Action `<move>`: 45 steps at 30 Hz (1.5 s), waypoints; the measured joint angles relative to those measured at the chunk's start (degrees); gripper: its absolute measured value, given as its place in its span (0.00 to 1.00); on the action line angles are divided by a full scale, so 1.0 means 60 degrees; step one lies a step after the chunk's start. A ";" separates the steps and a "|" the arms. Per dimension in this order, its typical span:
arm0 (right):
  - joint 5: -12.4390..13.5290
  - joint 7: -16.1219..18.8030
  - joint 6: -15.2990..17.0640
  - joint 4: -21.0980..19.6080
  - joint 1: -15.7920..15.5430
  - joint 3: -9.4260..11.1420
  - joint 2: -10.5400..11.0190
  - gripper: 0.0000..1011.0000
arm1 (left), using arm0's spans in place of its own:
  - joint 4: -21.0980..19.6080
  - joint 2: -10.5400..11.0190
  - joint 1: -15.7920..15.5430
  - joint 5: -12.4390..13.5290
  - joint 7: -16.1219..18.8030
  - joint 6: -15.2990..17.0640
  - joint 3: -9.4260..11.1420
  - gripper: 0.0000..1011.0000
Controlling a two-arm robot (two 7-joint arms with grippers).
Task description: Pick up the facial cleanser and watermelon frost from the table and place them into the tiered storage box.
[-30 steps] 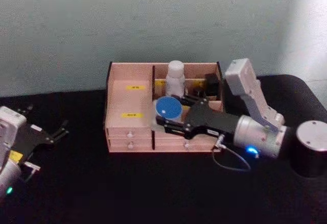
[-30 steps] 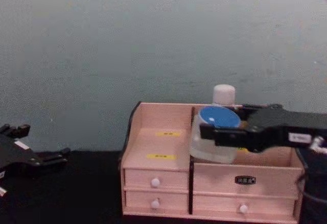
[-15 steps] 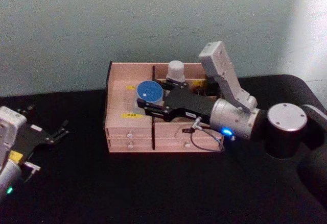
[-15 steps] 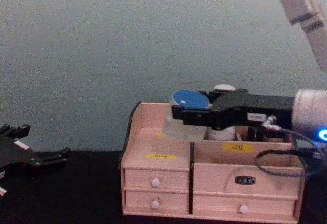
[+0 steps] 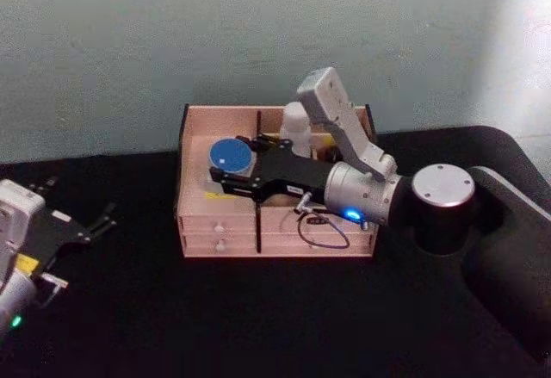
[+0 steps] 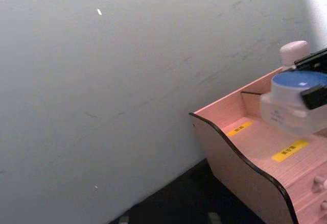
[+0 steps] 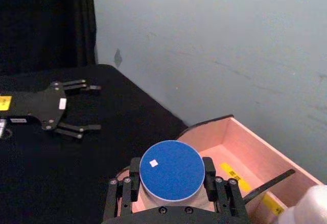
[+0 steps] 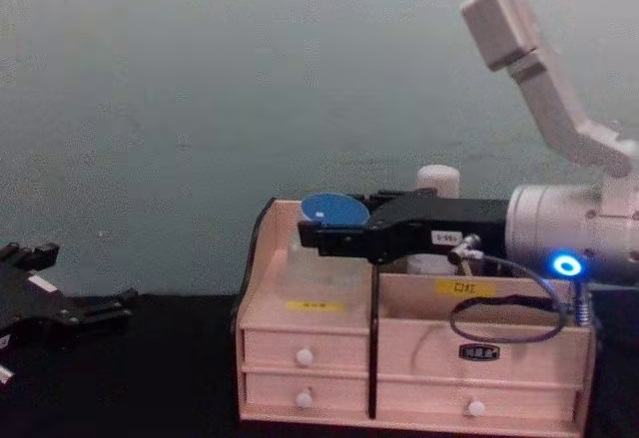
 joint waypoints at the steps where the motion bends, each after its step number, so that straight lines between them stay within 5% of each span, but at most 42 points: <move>1: -0.0005 0.0009 0.0009 0.0092 0.0042 -0.0007 -0.0044 0.71 | 0.0000 0.0000 0.0000 0.0000 0.0000 0.0000 0.0000 0.99; 20: -0.0139 0.0088 0.0081 0.1954 0.0856 0.0017 -0.0949 0.71 | 0.0000 0.0000 0.0000 0.0000 0.0000 0.0000 0.0000 0.99; 45: -0.0183 0.0085 0.0086 0.2131 0.0924 0.0078 -0.1048 0.71 | 0.0000 0.0000 0.0000 0.0000 0.0000 0.0000 0.0000 0.99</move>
